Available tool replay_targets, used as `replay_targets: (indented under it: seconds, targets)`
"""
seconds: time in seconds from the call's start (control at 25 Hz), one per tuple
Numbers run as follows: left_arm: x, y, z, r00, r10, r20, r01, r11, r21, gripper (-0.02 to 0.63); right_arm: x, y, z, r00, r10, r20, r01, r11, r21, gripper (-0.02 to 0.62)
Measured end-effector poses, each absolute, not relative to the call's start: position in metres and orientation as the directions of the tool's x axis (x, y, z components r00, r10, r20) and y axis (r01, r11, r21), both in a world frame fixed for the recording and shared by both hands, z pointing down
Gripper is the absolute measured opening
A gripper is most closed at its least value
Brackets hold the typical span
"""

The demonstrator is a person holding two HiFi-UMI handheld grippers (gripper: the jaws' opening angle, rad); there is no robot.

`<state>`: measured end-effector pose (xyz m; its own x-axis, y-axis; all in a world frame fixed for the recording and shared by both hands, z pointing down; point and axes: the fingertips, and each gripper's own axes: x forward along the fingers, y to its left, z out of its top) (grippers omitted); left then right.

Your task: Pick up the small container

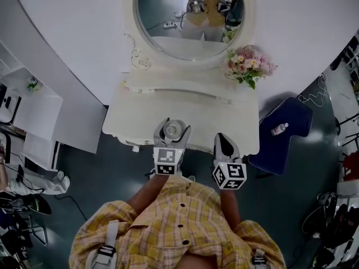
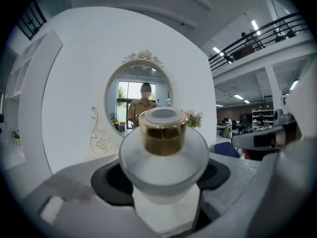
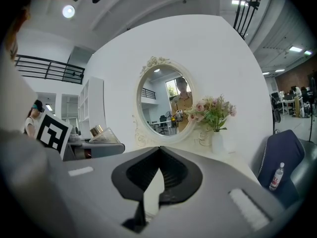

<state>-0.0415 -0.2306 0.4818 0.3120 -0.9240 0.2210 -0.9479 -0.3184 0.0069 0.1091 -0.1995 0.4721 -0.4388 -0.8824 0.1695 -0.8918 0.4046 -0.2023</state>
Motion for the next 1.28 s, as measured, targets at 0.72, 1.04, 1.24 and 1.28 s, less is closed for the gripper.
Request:
replay_targets:
  seconds: [0.72,1.04,1.24,1.28]
  targets:
    - [-0.043,-0.230,0.480,0.313,-0.928,0.201,-0.945,-0.325,-0.033,0.347,0.109,-0.214,0.470,-0.426,-0.891,0.158,-0.900,0.398,-0.181,-0.003]
    - [-0.041,-0.229,0.478,0.316,-0.928,0.196,-0.944,-0.329,-0.033,0.347,0.111,-0.214,0.472,-0.420,-0.892,0.167,-0.903,0.391,-0.180,-0.003]
    - [-0.042,-0.228,0.479,0.314,-0.928,0.199,-0.944,-0.327,-0.035,0.347,0.109,-0.215,0.473,-0.424,-0.890,0.166,-0.901,0.395,-0.179,-0.003]
    - [-0.042,-0.228,0.479,0.314,-0.928,0.200,-0.944,-0.327,-0.035,0.347,0.109,-0.215,0.473,-0.425,-0.890,0.166,-0.901,0.396,-0.179,-0.003]
